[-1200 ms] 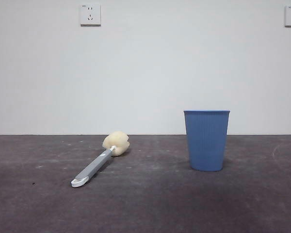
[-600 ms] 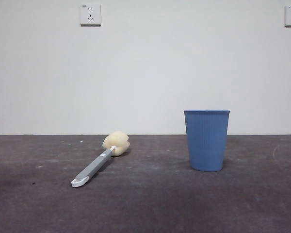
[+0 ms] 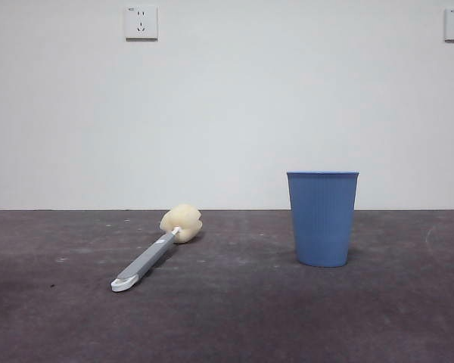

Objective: Pick up the cup brush,pick up the cup,insert the brush into the cup,clean the cup,put the cup brush back,put the cup back to the fixed position on the table

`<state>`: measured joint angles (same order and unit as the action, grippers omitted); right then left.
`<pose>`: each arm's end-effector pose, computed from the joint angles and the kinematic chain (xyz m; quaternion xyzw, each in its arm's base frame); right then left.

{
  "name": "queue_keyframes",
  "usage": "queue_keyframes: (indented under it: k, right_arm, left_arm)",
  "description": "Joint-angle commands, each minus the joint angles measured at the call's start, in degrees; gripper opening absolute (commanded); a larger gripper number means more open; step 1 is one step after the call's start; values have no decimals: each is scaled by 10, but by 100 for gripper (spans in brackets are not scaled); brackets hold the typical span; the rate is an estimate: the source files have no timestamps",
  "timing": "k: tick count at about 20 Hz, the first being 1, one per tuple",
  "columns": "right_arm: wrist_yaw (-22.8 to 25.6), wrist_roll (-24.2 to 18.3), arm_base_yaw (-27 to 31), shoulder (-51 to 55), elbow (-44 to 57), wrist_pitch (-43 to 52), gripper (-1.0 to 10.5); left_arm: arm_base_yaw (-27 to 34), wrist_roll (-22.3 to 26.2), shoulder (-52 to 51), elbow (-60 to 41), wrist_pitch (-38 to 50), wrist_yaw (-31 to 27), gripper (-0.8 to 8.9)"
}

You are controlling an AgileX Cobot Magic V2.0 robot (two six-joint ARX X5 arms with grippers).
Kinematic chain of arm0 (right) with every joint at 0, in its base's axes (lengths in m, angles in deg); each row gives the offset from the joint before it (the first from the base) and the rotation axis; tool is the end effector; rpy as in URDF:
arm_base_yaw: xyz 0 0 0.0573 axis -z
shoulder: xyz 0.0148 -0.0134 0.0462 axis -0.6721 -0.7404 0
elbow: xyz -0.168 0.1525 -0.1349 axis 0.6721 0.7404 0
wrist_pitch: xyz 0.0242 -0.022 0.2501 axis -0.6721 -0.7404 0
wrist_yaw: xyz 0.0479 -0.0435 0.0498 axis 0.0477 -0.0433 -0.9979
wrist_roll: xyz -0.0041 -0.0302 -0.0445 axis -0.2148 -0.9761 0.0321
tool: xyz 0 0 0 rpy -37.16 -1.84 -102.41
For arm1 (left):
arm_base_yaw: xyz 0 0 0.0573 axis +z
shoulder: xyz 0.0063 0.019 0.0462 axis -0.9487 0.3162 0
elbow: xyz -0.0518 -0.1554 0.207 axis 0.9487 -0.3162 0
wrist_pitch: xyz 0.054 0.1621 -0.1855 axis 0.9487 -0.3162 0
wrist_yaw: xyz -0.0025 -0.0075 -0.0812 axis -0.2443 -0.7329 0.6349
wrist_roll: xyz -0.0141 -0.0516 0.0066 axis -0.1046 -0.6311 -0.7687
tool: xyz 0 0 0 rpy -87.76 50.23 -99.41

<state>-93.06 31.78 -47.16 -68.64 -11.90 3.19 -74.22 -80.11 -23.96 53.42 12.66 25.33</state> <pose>0.0964 0.0240 0.3051 0.0375 0.3858 0.3240 0.8630 0.0754 -0.0184 0.2936 -0.0420 0.3139 -0.2877 0.9038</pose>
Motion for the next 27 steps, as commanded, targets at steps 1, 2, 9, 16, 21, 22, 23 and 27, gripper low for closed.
queue_keyframes:
  k: [1,2,9,16,21,22,23,27]
  right_arm:
    - [-1,14,-2,0,-2,4,655]
    - [-1,14,-2,0,-2,4,655]
    - [-2,15,-2,0,-2,4,654]
    - [-1,17,-2,0,-2,4,654]
    - [-1,17,-2,0,-2,4,654]
    - [-1,17,-2,0,-2,4,654]
    - [-1,17,-2,0,-2,4,654]
    - [-1,17,-2,0,-2,8,654]
  left_arm:
    - [1,8,0,0,5,-10,538]
    - [1,8,4,0,7,-10,537]
    - [-9,-14,85,0,49,-12,537]
    - [-159,-116,257,0,216,-161,535]
    - [-259,-178,417,3,355,-301,533]
    - [-269,-185,449,5,373,-310,532]
    - [-276,-192,480,9,388,-313,531]
    - [-297,-205,586,45,408,-341,531]
